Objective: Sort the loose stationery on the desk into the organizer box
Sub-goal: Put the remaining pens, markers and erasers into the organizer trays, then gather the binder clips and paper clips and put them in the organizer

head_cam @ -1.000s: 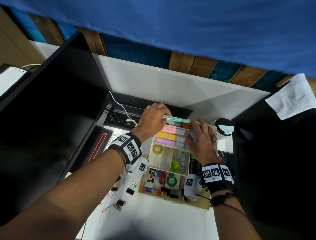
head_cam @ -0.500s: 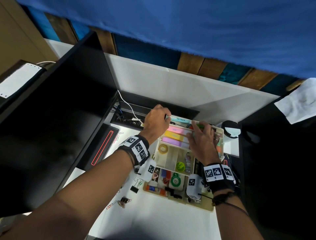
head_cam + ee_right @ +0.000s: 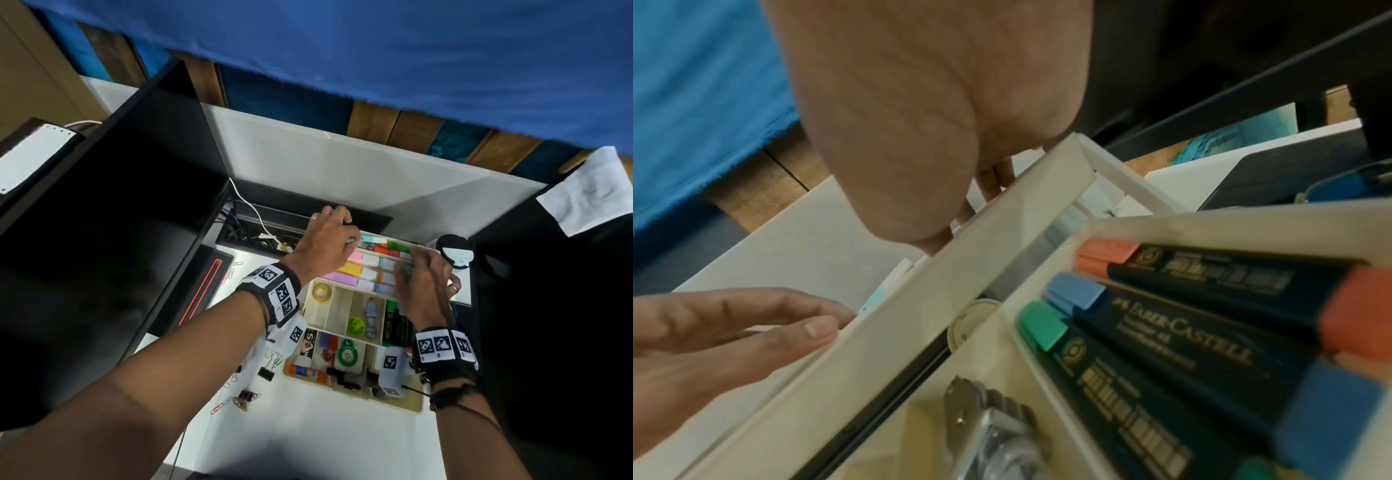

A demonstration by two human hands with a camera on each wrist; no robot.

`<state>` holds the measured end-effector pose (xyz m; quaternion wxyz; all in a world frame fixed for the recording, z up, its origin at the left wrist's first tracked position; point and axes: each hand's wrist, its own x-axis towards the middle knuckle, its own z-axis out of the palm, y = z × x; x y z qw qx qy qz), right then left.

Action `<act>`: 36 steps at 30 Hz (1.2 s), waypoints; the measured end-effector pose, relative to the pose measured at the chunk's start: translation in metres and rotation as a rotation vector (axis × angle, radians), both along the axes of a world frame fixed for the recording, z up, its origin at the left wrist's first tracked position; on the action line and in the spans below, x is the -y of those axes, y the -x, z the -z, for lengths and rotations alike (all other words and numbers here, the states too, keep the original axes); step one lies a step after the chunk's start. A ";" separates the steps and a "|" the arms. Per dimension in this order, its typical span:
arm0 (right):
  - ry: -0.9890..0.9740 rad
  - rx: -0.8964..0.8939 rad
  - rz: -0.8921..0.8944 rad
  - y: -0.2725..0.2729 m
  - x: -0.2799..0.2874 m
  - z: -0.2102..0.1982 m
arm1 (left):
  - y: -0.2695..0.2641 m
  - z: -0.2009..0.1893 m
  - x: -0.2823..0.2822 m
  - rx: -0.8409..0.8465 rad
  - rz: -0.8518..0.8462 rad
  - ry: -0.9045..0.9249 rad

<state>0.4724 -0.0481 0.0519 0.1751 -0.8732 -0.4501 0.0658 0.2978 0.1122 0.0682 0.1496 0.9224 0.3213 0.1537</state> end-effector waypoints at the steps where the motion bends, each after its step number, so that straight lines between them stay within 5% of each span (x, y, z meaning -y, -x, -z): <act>1: 0.003 -0.002 -0.003 0.001 -0.001 0.000 | -0.002 -0.001 0.002 -0.023 0.004 -0.003; 17: -0.004 -0.019 -0.055 0.003 -0.010 0.000 | -0.028 -0.006 0.013 -0.166 -0.049 -0.034; 24: 0.087 -0.009 -0.128 0.017 -0.022 -0.017 | -0.032 -0.003 0.017 -0.018 -0.160 0.270; 36: 0.013 -0.090 -0.123 0.025 -0.015 -0.021 | -0.005 -0.005 0.009 0.070 -0.164 0.267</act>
